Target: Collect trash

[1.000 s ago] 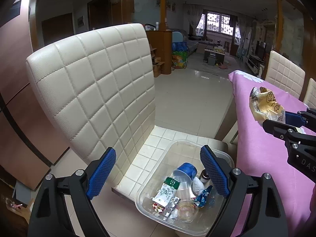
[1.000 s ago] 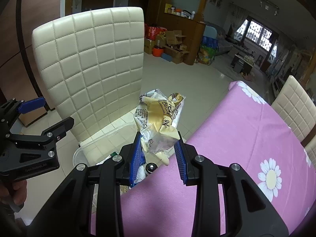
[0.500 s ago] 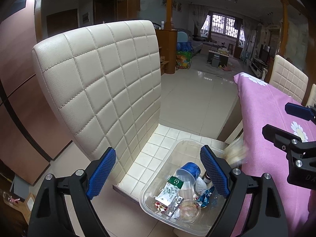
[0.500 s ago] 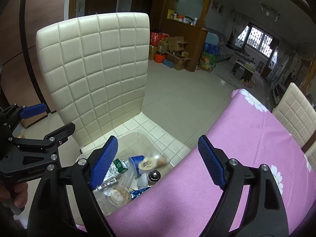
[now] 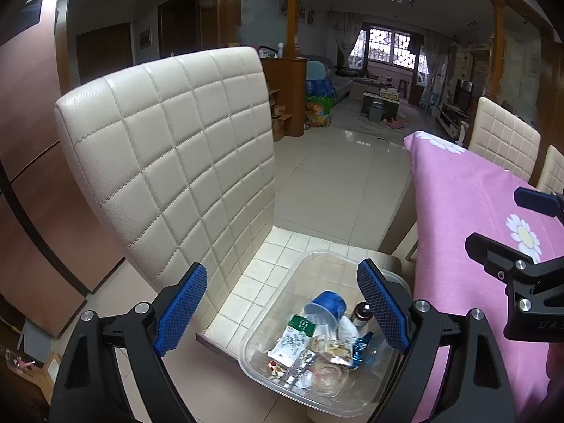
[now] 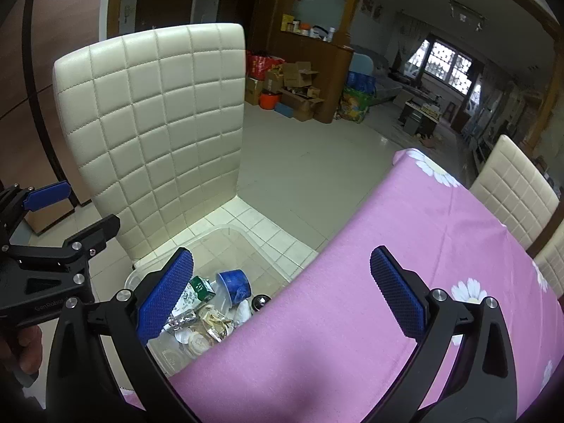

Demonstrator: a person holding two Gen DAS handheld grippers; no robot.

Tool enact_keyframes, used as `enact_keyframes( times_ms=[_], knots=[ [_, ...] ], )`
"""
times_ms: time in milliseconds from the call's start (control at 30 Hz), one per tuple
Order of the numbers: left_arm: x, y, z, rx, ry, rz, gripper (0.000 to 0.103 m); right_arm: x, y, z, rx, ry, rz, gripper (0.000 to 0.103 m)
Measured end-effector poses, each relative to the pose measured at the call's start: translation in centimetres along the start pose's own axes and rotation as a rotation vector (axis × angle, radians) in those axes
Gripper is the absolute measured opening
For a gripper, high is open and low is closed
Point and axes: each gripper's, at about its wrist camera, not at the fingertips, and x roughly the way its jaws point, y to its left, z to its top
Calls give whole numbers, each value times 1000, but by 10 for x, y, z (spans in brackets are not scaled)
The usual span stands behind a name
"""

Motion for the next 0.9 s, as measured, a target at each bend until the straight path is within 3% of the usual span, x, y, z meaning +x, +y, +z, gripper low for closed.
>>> enact_keyframes(
  times_ms=[300, 700, 900],
  knots=[
    [-28, -31, 0, 42, -25, -44, 85, -36, -28, -19, 57, -32, -95, 99],
    [-64, -99, 3, 121, -103, -171, 85, -92, -80, -52, 184, -57, -221, 99],
    [-79, -133, -1, 187, -123, -193, 85, -109, -102, -67, 244, -59, -261, 99]
  ],
)
